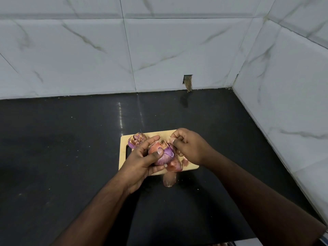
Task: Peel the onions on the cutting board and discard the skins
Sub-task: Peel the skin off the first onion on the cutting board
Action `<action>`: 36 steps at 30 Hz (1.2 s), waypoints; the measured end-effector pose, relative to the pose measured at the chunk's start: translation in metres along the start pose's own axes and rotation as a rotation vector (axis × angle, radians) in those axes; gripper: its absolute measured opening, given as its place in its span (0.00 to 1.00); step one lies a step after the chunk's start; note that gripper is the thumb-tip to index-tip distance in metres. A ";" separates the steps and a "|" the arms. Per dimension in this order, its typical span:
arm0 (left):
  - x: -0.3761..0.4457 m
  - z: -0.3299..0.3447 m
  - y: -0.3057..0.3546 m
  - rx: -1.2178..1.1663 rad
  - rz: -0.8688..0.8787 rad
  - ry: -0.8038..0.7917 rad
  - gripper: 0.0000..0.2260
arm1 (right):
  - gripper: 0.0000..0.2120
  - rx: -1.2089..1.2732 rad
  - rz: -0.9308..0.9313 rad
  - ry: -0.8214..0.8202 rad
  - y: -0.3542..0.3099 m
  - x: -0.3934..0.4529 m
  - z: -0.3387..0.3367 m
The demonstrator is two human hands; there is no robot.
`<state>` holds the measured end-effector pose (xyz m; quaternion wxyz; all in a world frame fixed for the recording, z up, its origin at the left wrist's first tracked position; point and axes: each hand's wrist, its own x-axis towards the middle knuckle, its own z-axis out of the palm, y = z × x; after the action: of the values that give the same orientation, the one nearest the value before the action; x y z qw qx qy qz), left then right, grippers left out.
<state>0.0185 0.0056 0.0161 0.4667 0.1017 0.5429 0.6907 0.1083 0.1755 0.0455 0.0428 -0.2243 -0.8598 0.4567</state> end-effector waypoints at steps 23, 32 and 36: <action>0.006 0.000 0.000 -0.007 -0.015 0.045 0.26 | 0.13 0.537 0.191 -0.062 0.012 -0.003 0.006; 0.009 -0.003 -0.004 -0.026 -0.043 0.066 0.26 | 0.08 -0.023 0.072 0.085 0.029 0.008 0.016; 0.010 -0.005 -0.008 0.021 -0.039 0.103 0.26 | 0.10 -0.068 0.016 0.032 0.031 0.007 0.017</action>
<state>0.0135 0.0095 0.0039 0.4501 0.0603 0.5754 0.6802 0.1086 0.1806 0.0099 0.0452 -0.2399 -0.8722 0.4239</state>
